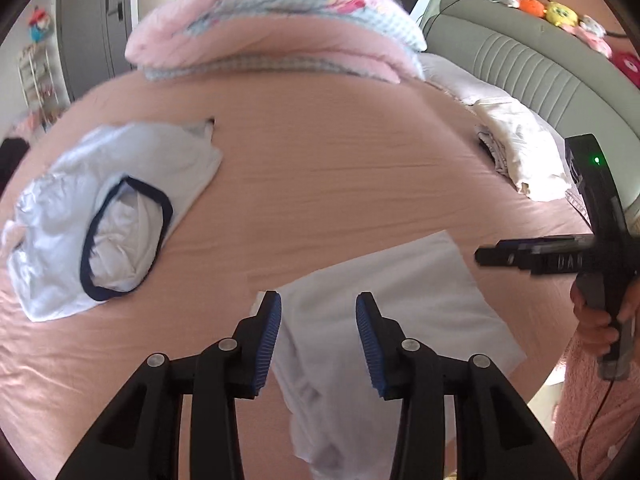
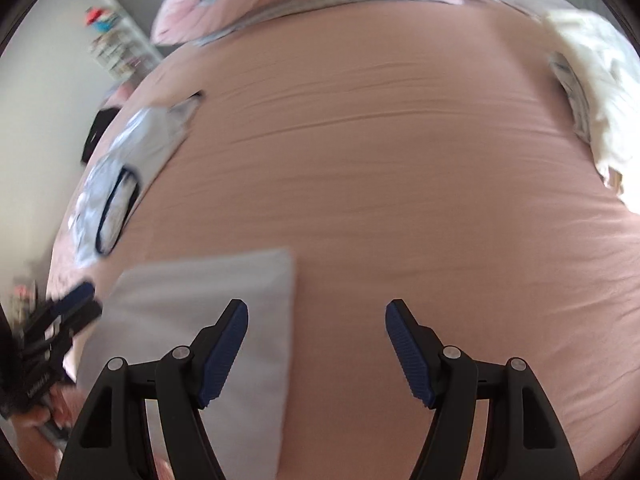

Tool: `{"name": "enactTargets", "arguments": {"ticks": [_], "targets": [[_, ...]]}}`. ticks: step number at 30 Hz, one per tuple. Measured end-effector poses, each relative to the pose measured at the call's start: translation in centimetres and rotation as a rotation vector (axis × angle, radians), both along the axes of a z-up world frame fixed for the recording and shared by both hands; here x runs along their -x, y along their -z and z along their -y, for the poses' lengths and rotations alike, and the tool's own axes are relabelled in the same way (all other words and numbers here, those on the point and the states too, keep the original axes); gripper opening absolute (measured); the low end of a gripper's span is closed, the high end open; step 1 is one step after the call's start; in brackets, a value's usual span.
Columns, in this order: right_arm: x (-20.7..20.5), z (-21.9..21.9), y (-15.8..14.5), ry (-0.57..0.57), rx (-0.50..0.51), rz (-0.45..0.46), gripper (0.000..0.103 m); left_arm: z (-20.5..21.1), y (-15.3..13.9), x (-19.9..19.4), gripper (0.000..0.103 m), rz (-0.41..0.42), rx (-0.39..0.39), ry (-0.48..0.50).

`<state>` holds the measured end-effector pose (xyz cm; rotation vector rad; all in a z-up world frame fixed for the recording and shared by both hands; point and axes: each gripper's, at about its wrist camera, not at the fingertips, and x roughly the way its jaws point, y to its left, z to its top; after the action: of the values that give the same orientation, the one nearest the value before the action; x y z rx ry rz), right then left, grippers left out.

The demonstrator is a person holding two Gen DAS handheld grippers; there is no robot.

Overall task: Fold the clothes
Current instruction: 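Move both grippers to the folded grey shirt sides and grasp it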

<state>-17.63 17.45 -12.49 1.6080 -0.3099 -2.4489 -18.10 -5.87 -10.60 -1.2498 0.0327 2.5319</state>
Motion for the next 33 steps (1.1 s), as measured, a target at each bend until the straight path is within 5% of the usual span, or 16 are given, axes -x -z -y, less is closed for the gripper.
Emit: {"name": "enactTargets", "arguments": {"ticks": [2, 7, 13, 26, 33], "targets": [[-1.9, 2.2, -0.5, -0.078, -0.023, -0.028, 0.070, -0.7, 0.1, -0.8, 0.037, 0.032, -0.053, -0.003], [-4.8, 5.9, 1.0, -0.197, -0.100, -0.027, 0.070, -1.0, 2.2, -4.1, 0.036, 0.015, 0.002, -0.090], [-5.4, 3.8, 2.4, -0.168, -0.021, 0.029, 0.070, -0.3, 3.5, -4.8, 0.037, -0.017, 0.013, -0.130], [-6.8, 1.2, 2.7, -0.172, -0.088, 0.018, 0.075, 2.4, 4.3, -6.4, 0.052, 0.007, -0.076, -0.144], [-6.5, 1.2, 0.4, -0.125, -0.032, -0.055, 0.075, 5.0, 2.1, -7.0, 0.051, -0.028, -0.254, -0.204]]}}
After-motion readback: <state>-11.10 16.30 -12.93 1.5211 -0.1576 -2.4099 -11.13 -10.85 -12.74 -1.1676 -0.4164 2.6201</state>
